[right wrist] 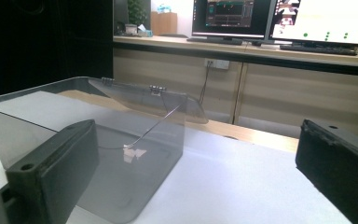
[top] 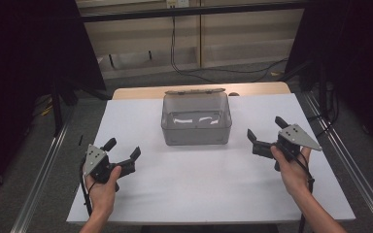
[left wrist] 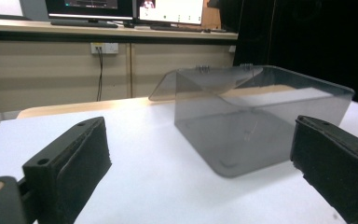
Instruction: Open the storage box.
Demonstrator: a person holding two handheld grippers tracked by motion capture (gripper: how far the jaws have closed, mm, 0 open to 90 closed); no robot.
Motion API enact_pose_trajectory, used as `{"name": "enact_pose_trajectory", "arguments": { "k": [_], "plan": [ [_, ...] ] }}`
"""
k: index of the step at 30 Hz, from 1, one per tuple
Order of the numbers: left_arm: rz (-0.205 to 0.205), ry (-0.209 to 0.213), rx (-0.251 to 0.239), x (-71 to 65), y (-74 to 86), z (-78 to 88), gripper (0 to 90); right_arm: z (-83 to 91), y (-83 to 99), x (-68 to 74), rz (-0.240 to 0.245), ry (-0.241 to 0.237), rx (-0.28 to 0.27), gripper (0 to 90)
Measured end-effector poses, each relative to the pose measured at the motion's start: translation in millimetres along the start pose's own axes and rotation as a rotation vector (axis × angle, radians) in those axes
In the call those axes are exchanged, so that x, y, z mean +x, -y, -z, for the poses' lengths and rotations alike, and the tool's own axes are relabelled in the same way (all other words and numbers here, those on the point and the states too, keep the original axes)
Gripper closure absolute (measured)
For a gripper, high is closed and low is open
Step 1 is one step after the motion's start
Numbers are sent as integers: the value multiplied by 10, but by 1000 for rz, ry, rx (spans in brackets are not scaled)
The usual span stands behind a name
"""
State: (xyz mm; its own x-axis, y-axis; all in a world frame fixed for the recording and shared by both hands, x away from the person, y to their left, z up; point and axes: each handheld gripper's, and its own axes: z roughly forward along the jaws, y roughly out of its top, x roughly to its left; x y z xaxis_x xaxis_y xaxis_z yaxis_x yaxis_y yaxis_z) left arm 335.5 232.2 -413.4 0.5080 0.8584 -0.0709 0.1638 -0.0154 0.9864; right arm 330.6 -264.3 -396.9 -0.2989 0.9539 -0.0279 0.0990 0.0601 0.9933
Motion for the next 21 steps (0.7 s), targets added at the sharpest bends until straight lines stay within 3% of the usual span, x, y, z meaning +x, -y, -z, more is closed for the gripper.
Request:
{"name": "enact_pose_trajectory", "arguments": {
  "k": [2,6,9,13,21],
  "plan": [
    [-3,-15,18,-19,5,49,43,56,19,-18,-3,-1,-10,0],
    [-4,-17,7,-30,11,133,43,164,56,-27,-1,10,0,0],
    [-1,-45,-8,-34,27,194,43,262,78,-28,11,29,0,0],
    [-12,-36,9,-31,61,257,43,389,123,-55,-4,52,1,0],
    [26,-58,22,-23,157,390,43,579,266,-100,-12,85,26,0]
  ]
}}
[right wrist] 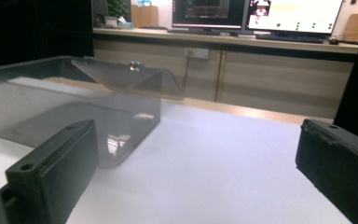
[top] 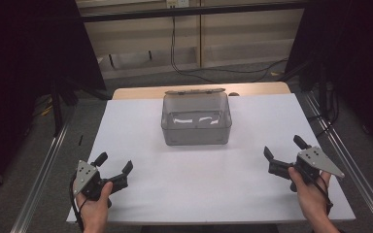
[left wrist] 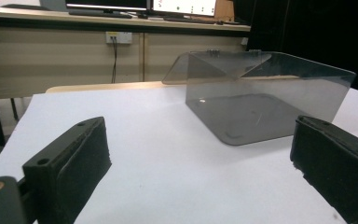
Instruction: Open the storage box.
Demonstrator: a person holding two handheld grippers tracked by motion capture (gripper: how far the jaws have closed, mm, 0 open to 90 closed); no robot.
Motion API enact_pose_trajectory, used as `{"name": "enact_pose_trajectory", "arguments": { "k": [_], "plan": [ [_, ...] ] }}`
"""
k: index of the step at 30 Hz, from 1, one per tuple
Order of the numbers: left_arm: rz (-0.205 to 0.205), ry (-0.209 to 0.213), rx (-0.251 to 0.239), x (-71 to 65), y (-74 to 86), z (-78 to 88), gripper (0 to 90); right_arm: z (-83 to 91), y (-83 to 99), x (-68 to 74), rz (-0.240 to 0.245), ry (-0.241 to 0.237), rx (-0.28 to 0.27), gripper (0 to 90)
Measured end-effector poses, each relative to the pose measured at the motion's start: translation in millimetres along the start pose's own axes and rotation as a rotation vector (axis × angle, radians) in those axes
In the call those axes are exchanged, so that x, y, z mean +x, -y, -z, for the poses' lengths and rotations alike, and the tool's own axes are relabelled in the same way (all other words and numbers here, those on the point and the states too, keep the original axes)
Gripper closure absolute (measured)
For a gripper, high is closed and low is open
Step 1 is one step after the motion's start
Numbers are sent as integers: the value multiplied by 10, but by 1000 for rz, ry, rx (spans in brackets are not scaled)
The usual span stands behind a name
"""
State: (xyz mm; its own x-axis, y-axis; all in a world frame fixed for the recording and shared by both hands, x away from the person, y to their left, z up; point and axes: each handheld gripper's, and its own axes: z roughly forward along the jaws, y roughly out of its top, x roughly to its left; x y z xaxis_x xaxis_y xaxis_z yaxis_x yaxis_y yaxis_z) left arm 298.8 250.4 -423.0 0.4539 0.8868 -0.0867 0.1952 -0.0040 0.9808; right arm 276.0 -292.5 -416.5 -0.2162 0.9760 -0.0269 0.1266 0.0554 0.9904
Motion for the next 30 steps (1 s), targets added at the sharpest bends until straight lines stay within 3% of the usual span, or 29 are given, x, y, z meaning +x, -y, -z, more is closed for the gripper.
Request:
{"name": "enact_pose_trajectory", "arguments": {
  "k": [13,16,19,25,30],
  "plan": [
    [4,-3,14,-10,100,108,42,269,201,-24,32,14,41,0],
    [17,-3,16,6,129,116,43,322,234,-58,21,35,28,2],
    [5,-8,18,25,144,138,43,381,271,-90,23,34,27,2],
    [42,-28,31,85,168,134,37,381,300,-53,74,24,44,1],
    [62,-23,40,109,166,105,37,353,302,-86,44,29,37,1]
  ]
}}
